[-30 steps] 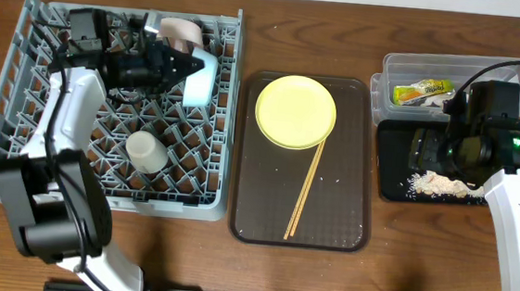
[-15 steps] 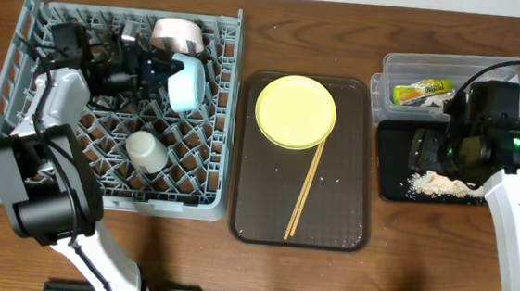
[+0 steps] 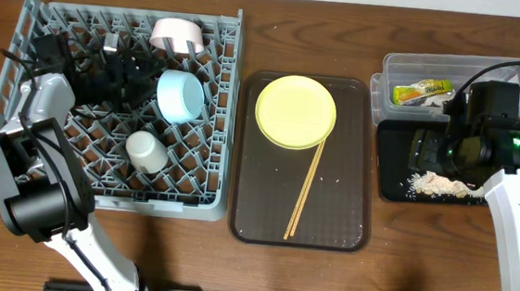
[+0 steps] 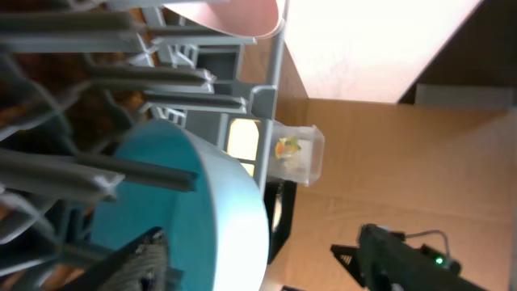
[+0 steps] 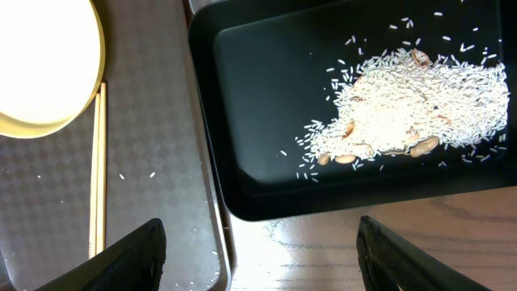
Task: Sort waste into correct bins and load items into the dishwasher rack
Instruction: 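Carry the blue bowl into the dish rack and release it, then move the left gripper back over the brown tray toward the chopsticks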
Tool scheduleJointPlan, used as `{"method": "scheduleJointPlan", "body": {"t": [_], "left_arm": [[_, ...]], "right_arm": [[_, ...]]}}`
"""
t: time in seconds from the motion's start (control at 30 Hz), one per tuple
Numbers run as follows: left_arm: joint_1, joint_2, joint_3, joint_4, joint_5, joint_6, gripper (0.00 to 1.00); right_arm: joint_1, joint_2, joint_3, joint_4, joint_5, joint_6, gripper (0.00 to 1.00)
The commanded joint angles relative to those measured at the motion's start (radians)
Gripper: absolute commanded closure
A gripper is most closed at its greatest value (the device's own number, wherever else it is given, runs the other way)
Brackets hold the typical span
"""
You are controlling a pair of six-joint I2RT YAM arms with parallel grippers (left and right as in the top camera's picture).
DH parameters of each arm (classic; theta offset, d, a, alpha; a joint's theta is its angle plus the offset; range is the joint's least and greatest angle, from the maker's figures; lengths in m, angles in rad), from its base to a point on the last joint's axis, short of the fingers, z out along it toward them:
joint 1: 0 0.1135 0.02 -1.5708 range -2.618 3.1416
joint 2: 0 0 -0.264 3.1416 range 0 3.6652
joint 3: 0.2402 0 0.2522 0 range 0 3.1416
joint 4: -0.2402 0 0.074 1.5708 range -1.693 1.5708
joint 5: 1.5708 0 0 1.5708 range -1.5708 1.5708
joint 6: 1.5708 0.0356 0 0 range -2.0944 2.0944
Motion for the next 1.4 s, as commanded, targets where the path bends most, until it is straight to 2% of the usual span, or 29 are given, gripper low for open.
{"method": "scheduleJointPlan", "body": {"t": [0.0,0.2,0.43,0.57,0.7,0.87,1.07,1.17,1.37], "left_arm": [[0.017,-0.02,-0.001,-0.002,-0.055,0.009,0.19],[0.027,-0.153,-0.001,-0.002,-0.282,0.01,0.14],[0.013,-0.349,-0.001,-0.004,-0.415,0.01,0.11],[-0.051,-0.454,-0.001,-0.064,-0.527,0.018,0.1],[-0.182,-0.51,-0.001,-0.17,-0.721,0.036,0.1],[-0.406,-0.513,-0.001,-0.289,-0.937,0.035,0.09],[-0.704,-0.509,-0.004,-0.323,-1.157,0.035,0.09],[-0.831,-0.496,-0.016,-0.304,-1.22,0.035,0.1],[-0.996,-0.412,-0.035,-0.286,-1.228,0.031,0.1]], "right_arm": [[-0.007,-0.007,0.008,-0.001,0.0,0.007,0.26],[-0.007,-0.007,0.008,-0.006,0.0,0.006,0.26],[-0.008,-0.007,0.008,-0.003,0.0,0.007,0.26],[-0.007,-0.007,0.008,0.002,0.0,0.007,0.25],[-0.007,-0.007,0.008,0.01,0.0,0.007,0.24],[-0.007,-0.007,0.008,0.011,0.0,0.007,0.24],[-0.007,-0.007,0.008,0.011,0.0,0.007,0.25],[-0.007,-0.007,0.008,0.011,0.0,0.007,0.24],[-0.007,-0.007,0.008,0.011,0.0,0.007,0.24]]}}
